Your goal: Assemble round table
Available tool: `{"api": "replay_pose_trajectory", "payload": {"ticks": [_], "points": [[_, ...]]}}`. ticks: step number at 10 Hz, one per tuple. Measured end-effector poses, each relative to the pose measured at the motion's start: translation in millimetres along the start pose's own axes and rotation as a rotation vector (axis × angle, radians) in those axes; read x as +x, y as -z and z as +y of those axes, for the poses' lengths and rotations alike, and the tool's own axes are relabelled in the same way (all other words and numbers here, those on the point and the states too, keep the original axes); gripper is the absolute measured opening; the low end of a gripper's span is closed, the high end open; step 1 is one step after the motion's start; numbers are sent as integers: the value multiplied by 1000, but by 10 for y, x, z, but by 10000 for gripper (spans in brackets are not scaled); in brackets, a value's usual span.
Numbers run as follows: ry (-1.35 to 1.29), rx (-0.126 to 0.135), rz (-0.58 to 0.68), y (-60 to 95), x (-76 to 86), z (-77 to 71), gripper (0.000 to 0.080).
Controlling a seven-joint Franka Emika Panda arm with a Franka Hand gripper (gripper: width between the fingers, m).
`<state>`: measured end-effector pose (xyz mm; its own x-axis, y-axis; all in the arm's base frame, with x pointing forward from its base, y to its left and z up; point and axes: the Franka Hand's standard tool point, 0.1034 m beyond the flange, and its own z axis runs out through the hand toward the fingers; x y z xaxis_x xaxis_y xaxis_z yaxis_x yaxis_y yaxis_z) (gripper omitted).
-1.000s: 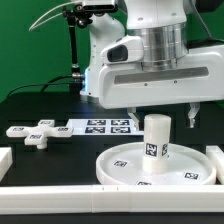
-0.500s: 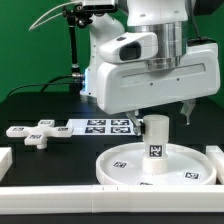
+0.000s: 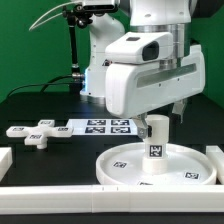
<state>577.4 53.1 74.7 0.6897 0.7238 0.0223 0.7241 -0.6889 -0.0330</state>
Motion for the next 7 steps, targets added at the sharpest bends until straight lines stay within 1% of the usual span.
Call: {"api": "replay_pose_trajectory", "payload": {"ticks": [6,7], "points": [[362,-20,-28,4,-32,38,649],[383,-25,-33,9,-21,35,649]]}}
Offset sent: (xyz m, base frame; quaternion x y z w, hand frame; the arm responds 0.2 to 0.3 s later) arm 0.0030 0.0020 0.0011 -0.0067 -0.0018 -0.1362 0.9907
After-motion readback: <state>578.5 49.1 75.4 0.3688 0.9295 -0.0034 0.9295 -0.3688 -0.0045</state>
